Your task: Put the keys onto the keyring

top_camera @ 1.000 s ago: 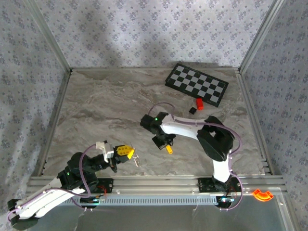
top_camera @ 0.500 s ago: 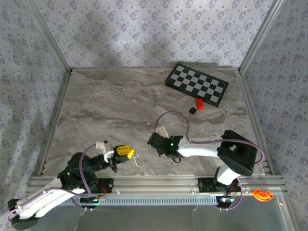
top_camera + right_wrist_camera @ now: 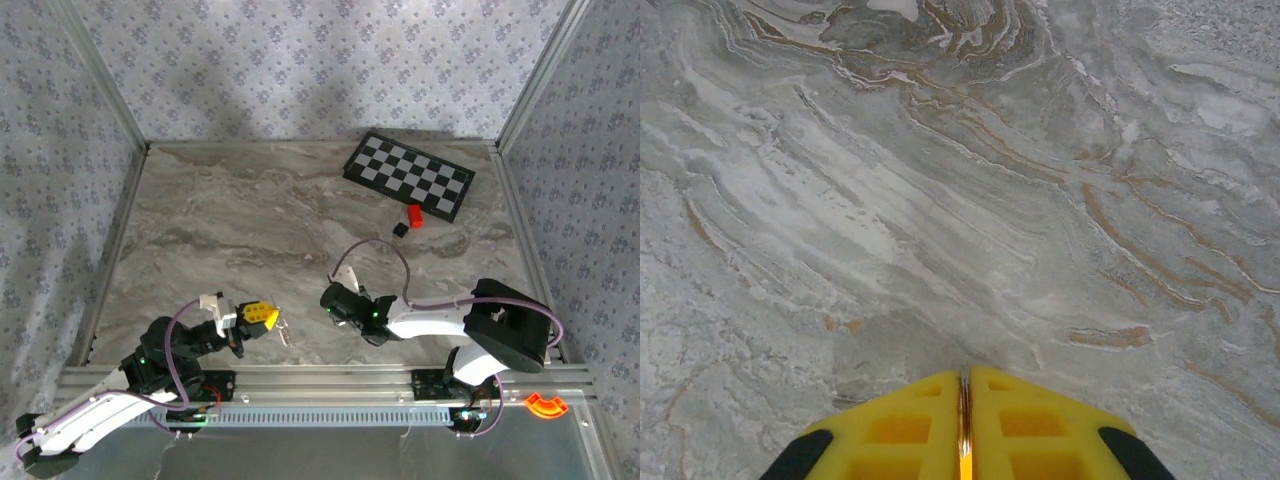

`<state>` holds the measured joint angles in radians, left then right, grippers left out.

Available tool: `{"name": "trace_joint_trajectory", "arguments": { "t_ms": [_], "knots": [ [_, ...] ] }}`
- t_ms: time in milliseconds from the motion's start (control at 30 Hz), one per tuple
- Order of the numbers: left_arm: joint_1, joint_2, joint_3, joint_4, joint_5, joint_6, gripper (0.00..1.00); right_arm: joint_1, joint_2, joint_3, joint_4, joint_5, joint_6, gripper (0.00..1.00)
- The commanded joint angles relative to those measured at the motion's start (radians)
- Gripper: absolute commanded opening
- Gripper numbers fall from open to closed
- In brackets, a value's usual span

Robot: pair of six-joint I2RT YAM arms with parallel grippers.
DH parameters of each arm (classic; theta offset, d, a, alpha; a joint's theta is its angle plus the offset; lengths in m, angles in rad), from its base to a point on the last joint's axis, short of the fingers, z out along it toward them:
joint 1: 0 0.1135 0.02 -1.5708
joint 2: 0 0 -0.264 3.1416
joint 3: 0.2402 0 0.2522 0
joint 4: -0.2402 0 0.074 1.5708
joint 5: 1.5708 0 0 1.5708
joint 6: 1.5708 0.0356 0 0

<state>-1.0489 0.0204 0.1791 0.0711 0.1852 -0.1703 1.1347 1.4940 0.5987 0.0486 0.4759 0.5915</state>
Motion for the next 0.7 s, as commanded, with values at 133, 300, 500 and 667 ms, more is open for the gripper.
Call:
{"name": "trace_joint_trajectory", "arguments": {
  "t_ms": [133, 300, 500, 667],
  "knots": [
    [0.003, -0.012, 0.011, 0.052, -0.015, -0.006, 0.00, 0.001, -0.093, -0.015, -0.060, 0.027, 0.055, 0.23],
    [0.003, -0.013, 0.011, 0.052, -0.014, -0.007, 0.00, -0.021, -0.201, 0.052, -0.297, 0.001, 0.075, 0.35],
    [0.002, -0.013, 0.010, 0.056, -0.011, -0.009, 0.00, -0.175, -0.189, 0.292, -0.762, -0.214, 0.071, 0.41],
    [0.002, -0.013, 0.014, 0.052, 0.000, -0.008, 0.00, -0.336, -0.092, 0.477, -0.968, -0.445, 0.046, 0.50]
  ]
}}
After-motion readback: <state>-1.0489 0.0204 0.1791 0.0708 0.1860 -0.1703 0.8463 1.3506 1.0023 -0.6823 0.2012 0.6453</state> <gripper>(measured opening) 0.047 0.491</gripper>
